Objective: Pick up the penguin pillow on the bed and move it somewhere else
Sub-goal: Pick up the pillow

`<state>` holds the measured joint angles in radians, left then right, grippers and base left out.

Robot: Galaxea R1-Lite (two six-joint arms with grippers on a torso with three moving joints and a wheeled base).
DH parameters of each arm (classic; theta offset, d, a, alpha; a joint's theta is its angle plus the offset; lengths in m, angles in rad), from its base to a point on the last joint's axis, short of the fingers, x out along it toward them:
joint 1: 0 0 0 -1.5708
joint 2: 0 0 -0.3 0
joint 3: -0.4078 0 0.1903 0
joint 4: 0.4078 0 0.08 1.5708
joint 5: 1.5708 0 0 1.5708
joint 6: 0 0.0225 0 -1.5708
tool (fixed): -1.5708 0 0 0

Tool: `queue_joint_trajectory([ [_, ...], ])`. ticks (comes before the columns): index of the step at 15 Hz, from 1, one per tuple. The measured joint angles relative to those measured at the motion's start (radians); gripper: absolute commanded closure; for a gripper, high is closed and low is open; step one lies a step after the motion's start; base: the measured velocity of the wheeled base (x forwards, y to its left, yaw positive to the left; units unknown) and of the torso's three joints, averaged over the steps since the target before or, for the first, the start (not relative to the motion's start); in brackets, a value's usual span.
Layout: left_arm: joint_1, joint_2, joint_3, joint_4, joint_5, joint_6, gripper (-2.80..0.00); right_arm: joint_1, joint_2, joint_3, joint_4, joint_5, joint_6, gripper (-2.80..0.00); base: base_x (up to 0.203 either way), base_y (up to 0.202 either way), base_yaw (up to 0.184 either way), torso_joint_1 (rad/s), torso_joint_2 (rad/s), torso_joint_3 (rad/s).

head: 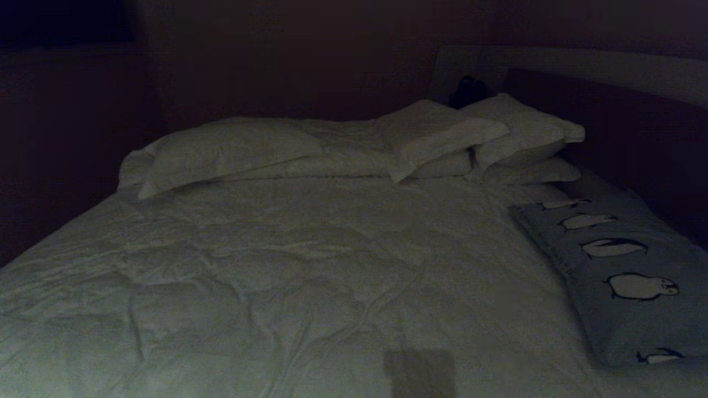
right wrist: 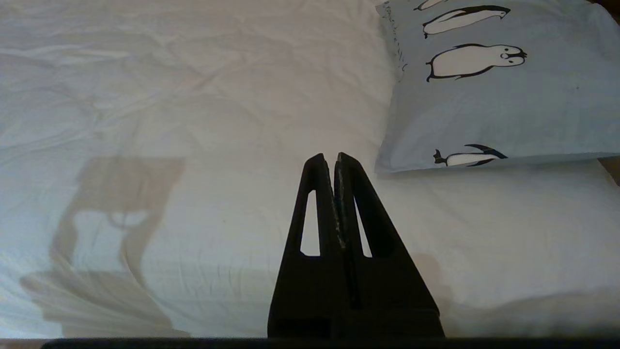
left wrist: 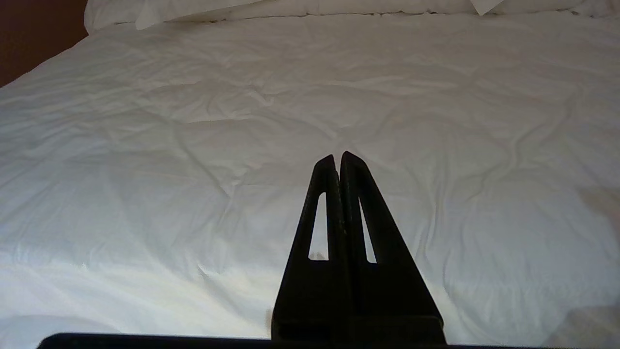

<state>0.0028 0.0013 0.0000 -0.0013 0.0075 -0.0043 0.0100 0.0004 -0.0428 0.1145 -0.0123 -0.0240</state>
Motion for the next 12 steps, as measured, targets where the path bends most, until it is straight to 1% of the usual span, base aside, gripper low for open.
queue_joint_trajectory([
  [12, 0.000, 0.000, 0.000, 0.000, 0.000, 0.000, 0.00, 0.000, 0.000, 0.000, 0.000, 0.000, 0.000, 0.00, 0.000, 0.000, 0.000, 0.000, 0.00, 0.000],
])
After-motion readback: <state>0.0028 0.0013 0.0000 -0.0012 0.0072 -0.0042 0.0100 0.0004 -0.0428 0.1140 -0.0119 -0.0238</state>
